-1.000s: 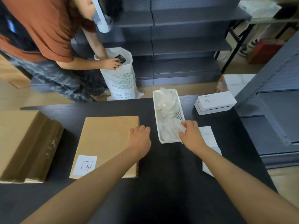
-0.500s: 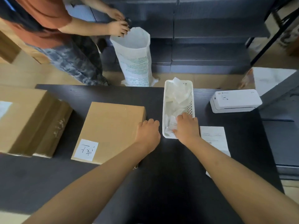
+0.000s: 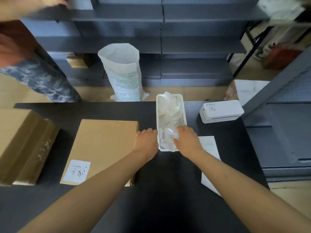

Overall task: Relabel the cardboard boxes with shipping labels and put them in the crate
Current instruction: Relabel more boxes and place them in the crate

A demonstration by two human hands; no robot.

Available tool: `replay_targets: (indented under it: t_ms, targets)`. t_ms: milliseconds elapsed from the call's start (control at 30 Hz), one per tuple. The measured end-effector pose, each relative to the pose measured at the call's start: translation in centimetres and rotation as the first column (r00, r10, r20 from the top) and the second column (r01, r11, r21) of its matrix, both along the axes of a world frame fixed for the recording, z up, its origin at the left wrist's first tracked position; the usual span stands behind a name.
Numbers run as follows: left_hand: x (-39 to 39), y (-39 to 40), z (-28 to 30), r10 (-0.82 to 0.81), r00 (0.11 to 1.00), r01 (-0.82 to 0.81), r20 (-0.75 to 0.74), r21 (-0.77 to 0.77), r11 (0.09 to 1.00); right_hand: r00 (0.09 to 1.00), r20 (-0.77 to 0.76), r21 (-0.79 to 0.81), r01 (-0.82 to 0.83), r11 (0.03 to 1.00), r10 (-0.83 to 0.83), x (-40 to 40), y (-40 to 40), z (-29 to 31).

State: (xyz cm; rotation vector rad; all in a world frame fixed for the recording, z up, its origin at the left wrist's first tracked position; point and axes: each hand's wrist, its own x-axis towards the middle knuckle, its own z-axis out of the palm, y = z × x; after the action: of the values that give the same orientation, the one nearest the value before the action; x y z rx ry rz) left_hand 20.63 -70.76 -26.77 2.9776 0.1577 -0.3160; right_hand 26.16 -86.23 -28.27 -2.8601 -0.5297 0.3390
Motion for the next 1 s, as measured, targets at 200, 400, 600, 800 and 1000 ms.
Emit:
replay_targets:
  t_ms: [200,400,600,800,1000]
  targets:
    - [0.7,-2.2,1.0,-0.062,0.998,0.063,-0.010,0.094,0.994,0.998,0.049,-0.116,-0.030,0.993,0.035,-0.5,-3.6,1.4]
    - [0.9,-6.0,1.5,-0.099,0.995,0.098,-0.005,0.149,0.984,0.999,0.054,-0.175,0.010,0.984,-0.001,0.1,-9.3,2.3]
    - [1.7,-12.5,1.3,-0.079,0.997,0.082,-0.022,0.193,0.978,0.998,0.028,-0.226,-0.045,0.973,0.052,1.0,-16.0,1.9]
    - [1.8,-18.7,0.4,-0.079,0.996,0.084,-0.031,0.179,0.980,0.989,0.025,-0.228,-0.134,0.964,0.143,1.6,-20.1,1.7]
    - [1.1,-20.7,-1.9,-0.068,0.992,0.080,-0.108,0.116,0.990,0.989,-0.107,-0.131,-0.115,0.985,0.101,0.7,-20.9,-0.6]
